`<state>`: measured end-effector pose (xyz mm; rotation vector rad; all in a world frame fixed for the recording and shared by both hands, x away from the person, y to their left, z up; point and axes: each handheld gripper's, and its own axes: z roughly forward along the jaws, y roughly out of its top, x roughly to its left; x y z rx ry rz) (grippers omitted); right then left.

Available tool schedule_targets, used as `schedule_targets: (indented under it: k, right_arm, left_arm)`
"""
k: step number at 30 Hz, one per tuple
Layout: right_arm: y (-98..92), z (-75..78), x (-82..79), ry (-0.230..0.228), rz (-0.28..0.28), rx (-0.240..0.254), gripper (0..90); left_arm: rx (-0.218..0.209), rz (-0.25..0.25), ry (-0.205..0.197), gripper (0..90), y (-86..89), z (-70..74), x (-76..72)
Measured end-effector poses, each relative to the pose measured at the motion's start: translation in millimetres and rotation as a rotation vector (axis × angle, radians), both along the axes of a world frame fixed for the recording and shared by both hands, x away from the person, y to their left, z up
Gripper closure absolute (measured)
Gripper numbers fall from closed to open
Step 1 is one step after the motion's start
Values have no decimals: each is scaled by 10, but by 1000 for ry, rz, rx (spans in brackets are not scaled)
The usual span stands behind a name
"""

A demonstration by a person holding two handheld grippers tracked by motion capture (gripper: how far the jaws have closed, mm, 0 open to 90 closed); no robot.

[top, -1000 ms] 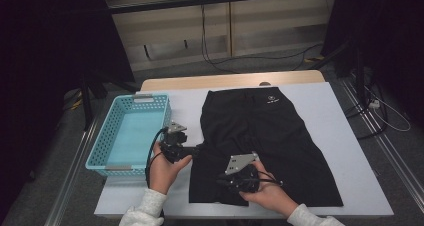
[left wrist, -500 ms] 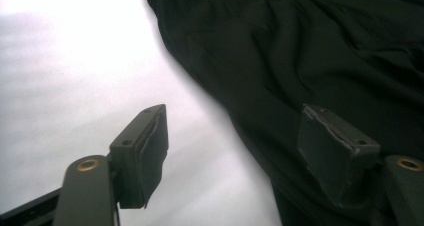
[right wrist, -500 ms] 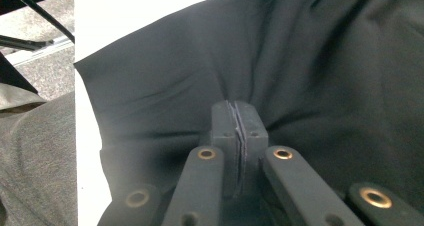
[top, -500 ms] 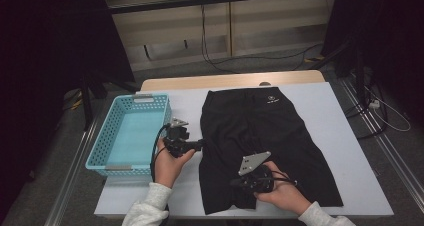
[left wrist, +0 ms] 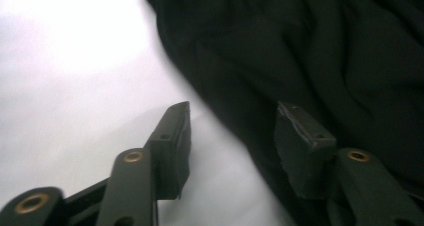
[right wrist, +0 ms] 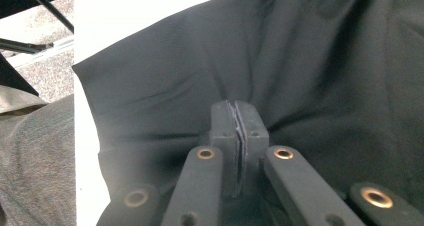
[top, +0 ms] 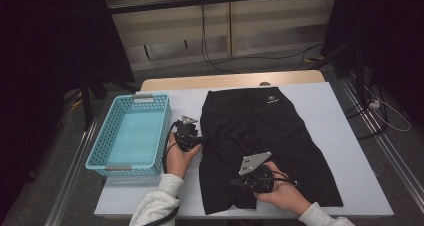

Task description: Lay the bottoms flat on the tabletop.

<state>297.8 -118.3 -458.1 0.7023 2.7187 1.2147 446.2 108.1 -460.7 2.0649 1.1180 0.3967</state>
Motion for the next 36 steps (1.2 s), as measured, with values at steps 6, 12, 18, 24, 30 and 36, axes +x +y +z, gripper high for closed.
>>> schedule_targets:
  k: [6,12,18,24,30,36]
  right_arm:
    - [8,-2,10,6,6,2,889]
    - [36,-7,7,5,5,14,890]
    - [133,5,6,3,19,38,900]
    - [215,-7,-11,4,54,22,900]
    - [199,4,-28,-7,55,22,866]
    - [7,115,73,-49,-88,82,634]
  left_arm:
    - [-5,-21,-10,771,-152,-9,122]
    - [-20,-1,7,884,-165,32,176]
    - [-35,20,-15,829,-2,123,152]
    - [-39,26,11,435,87,150,-21]
    - [-3,-10,42,414,119,145,-222]
    - [15,-18,57,448,199,58,-340]
